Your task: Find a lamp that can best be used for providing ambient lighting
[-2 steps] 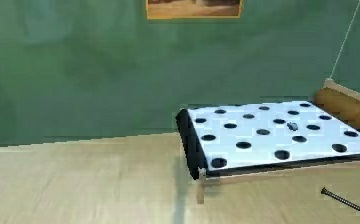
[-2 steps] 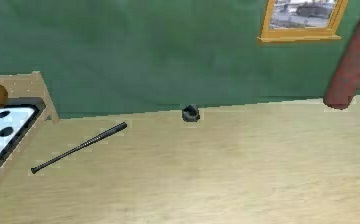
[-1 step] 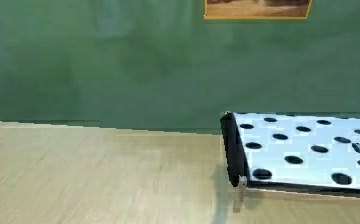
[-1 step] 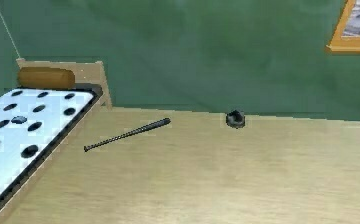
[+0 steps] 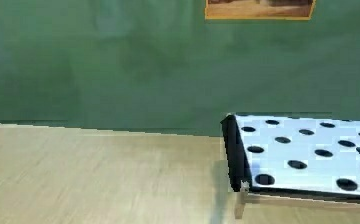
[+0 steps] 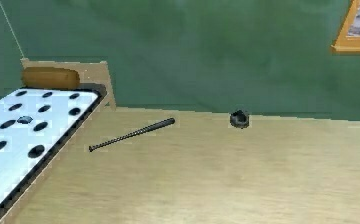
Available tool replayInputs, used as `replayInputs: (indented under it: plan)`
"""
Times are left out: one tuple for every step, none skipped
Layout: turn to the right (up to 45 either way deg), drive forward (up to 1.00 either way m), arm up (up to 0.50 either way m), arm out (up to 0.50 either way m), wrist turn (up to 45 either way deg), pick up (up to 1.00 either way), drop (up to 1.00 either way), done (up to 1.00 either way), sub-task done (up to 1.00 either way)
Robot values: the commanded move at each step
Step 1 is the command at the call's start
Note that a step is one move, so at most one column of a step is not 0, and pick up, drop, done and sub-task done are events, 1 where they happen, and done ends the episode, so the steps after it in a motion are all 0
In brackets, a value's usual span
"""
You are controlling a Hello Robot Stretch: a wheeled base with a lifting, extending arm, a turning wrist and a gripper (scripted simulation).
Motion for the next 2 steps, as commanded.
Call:
replayInputs:
  plan:
    - [3.0, 0.0, 0.0, 0.0, 0.0, 0.0, 0.0, 0.0, 0.0]
    - [0.0, 0.4, 0.0, 0.0, 0.0, 0.0, 0.0, 0.0, 0.0]
